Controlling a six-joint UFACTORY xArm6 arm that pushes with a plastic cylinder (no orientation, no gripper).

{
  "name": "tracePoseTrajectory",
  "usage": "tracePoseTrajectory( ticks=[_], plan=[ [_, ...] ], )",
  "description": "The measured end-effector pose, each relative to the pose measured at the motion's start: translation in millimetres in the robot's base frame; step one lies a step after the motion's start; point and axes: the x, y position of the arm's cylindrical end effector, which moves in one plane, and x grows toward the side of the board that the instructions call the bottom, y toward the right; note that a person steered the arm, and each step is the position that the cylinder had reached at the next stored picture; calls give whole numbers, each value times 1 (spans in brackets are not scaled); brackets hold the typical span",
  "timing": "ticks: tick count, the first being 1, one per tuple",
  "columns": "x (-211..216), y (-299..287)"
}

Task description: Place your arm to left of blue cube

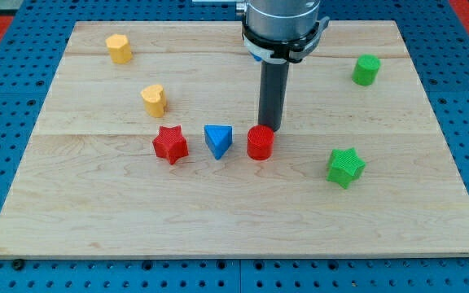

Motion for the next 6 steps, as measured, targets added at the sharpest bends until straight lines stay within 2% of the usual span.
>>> tracePoseTrajectory(
  ticks=[1,2,4,5,6],
  plan=[
    [-3,-6],
    [-28,-3],
    [-105,-3],
    [-139,-29],
    [-145,-84]
  ],
)
